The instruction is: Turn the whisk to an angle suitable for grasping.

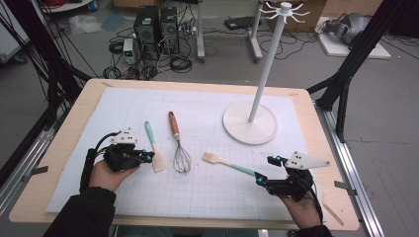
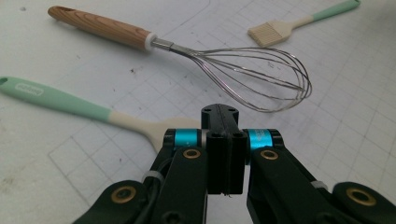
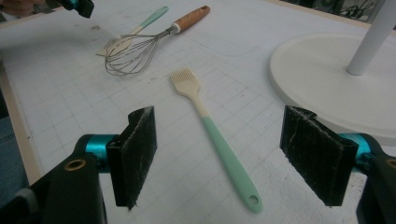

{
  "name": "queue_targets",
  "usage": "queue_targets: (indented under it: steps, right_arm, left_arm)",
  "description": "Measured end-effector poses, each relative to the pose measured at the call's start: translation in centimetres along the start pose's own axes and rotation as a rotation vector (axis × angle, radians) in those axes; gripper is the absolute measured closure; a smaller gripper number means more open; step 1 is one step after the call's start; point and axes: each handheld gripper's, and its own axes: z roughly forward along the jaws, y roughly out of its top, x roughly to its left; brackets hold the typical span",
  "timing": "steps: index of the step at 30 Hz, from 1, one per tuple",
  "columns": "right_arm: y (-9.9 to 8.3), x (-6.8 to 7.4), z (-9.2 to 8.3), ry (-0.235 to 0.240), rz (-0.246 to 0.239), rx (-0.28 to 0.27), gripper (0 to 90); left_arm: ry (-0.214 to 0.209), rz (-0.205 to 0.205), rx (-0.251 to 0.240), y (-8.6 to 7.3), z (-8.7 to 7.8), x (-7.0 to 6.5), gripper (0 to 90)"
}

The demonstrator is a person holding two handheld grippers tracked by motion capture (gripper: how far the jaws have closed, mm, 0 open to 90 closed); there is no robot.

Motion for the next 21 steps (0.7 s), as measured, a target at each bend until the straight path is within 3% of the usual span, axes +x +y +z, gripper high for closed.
queue_targets:
  steps: [8, 16, 21]
  right_arm:
    - [0.0, 0.0, 0.0, -0.001, 0.007, 0.004, 25.3]
    - [-0.1, 0.0, 0.2, 0.001, 0.001, 0.006, 25.0]
    - [-0.1, -0.1, 0.1, -0.004, -0.002, 0.002, 25.0]
  left_arm:
    - [0.005, -0.001, 0.045, 0.8, 2.3, 0.4, 89.5]
    - [0.006, -0.048, 0.092, 1.2, 4.6, 0.6, 89.7]
    - [0.018, -0.041, 0.11, 1.7, 5.7, 0.7, 89.8]
